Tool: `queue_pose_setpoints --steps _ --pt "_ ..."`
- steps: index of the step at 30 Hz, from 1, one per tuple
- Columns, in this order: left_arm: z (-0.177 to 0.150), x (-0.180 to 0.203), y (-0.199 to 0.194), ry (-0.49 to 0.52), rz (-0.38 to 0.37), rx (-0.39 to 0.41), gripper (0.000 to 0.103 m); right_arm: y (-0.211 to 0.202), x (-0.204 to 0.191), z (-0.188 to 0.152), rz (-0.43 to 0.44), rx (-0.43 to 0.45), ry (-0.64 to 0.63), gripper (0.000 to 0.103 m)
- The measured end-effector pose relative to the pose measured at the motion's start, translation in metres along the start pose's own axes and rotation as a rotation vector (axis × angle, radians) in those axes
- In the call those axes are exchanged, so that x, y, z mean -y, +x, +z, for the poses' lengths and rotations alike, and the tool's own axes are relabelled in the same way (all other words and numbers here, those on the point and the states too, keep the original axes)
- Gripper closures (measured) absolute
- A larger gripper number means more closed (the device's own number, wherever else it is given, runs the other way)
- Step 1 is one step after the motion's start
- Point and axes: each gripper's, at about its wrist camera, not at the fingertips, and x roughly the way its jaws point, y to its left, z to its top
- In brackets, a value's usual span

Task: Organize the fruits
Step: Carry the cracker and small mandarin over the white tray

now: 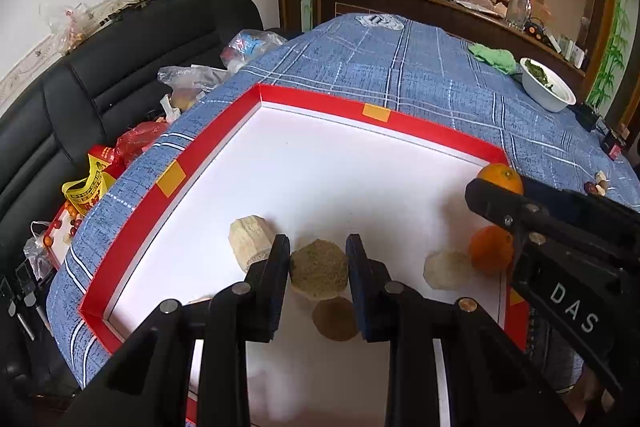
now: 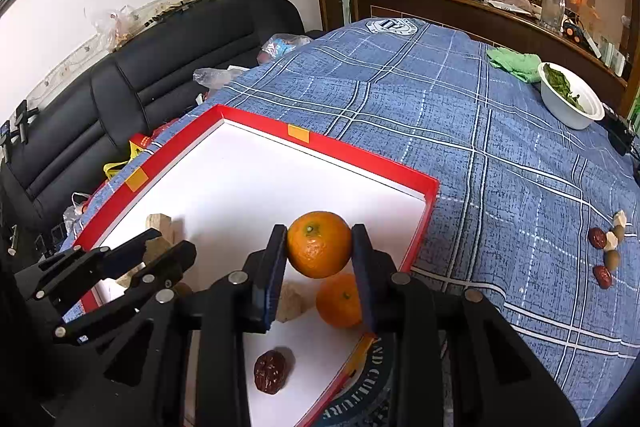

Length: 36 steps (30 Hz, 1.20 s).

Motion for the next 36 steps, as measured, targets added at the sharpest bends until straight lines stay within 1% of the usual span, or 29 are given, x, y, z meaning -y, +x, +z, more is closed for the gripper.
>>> queue_pose_setpoints --steps 6,10,18,27,36 --pt "0.0 -0.002 0.005 -0.013 0.001 -0.01 0.075 0.004 0.001 0.003 -0.009 -0.006 0.004 0.068" --pt "0.0 0.0 0.007 -0.004 -0.003 -0.016 0.075 0.007 0.002 0.004 -0.012 -0.009 0.009 0.068" --pt "-0.005 -0.002 0.001 -0.004 -0.014 -0.013 0.075 0.008 0.004 0.006 -0.015 -0.002 0.016 0.068" --pt "-0.011 0.002 -0.01 0.016 -0.041 -0.004 0.075 0.013 -0.005 0.011 0.0 0.005 0.008 0.068" --pt "-0.015 0.004 -0.012 0.028 -0.023 -0.005 0.075 0.024 -0.011 0.013 0.022 -0.016 -0.004 0.068"
